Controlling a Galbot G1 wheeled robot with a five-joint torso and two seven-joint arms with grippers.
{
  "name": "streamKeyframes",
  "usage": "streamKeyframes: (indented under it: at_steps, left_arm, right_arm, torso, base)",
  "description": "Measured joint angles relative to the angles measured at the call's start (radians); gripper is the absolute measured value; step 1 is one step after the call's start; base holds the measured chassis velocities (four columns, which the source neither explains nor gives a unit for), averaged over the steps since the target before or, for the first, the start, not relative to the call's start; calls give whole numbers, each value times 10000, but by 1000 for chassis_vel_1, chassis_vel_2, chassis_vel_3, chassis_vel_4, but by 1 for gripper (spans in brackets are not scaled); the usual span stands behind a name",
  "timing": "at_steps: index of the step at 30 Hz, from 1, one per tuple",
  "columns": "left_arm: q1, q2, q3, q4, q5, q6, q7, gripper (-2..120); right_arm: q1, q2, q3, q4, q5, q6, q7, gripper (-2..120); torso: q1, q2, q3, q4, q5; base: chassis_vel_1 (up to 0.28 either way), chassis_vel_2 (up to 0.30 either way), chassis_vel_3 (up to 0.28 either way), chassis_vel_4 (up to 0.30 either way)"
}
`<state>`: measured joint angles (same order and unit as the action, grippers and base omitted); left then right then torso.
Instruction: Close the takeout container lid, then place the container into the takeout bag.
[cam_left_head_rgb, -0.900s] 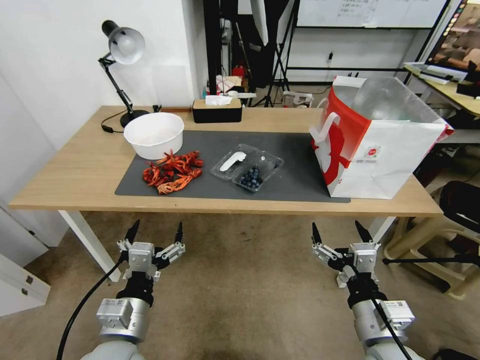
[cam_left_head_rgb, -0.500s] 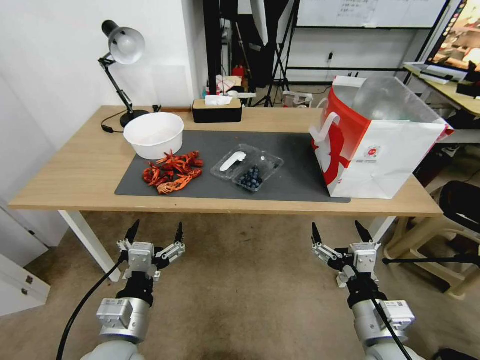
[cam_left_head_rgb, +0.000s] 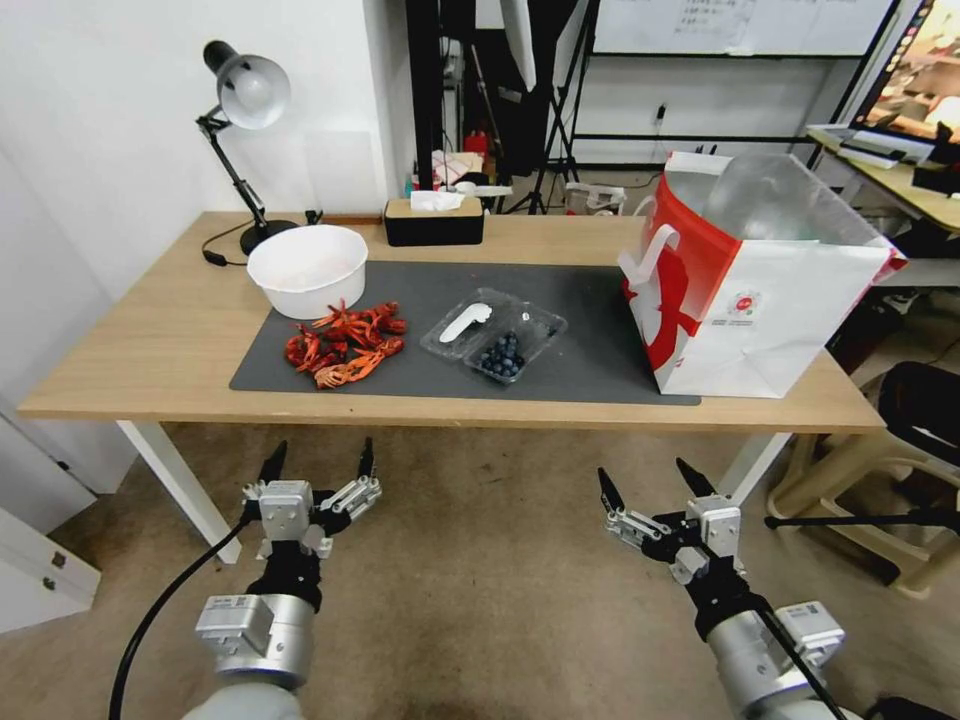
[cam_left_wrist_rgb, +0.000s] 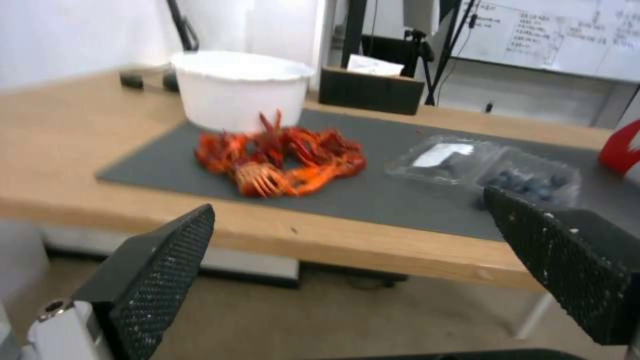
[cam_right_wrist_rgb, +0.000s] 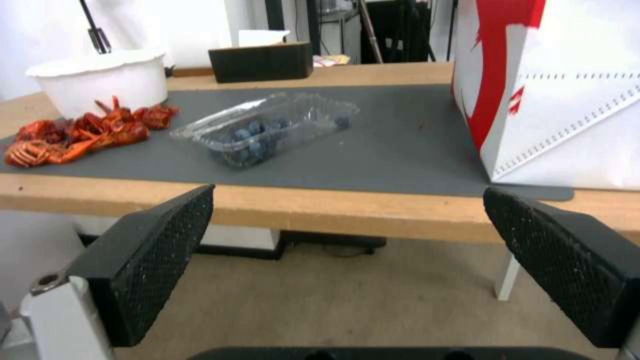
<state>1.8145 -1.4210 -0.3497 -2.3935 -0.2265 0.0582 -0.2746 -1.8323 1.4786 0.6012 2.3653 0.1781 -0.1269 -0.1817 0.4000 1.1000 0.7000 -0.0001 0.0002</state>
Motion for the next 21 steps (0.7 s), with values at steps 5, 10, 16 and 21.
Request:
streamKeyframes:
  at_steps: [5,10,16,21]
  left_arm:
    - [108,116,139,-48,-169,-356,-108,100]
    - [75,177,84,-48,-221,-412,34,100]
    - [4,230,-3,14,-270,-397,197,100]
    - [7,227,-13,51,-271,-378,296,100]
  right_arm:
    - [29,47,44,15,26,-2,18,100]
    - [65,105,45,-4,-13,21,41,100]
    - [150,128,73,-53,-3,45,69,100]
    - [136,118,111,-56,-9,44,-10,100]
  torso:
    - [-1,0,0,1,-2]
    - [0,0,0,1,-3]
    - [0,0,0,1,-3]
    - [0,0,0,1,-3]
  base:
    - [0,0,0,0]
    - [0,0,0,0]
    - [0,0,0,0]
    - [0,0,0,0]
